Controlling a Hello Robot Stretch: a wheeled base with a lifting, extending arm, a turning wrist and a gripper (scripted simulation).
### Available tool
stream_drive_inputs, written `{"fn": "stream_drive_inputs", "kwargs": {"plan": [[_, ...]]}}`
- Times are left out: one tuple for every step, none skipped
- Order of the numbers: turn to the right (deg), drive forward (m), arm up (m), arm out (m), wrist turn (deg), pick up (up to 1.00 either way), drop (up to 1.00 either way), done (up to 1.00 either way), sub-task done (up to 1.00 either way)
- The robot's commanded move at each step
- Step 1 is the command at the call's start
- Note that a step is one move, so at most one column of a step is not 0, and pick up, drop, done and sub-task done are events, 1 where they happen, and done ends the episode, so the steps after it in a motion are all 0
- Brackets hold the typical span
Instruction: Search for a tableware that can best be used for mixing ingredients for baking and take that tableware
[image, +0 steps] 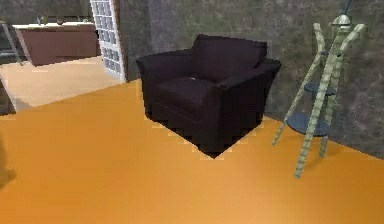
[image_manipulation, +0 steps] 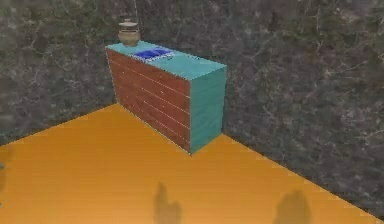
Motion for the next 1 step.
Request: {"fn": "stream_drive_inputs", "kwargs": {"plan": [[-45.0, 0.0, 0.0, 0.0, 0.0, 0.0, 0.0, 0.0, 0.0]]}}
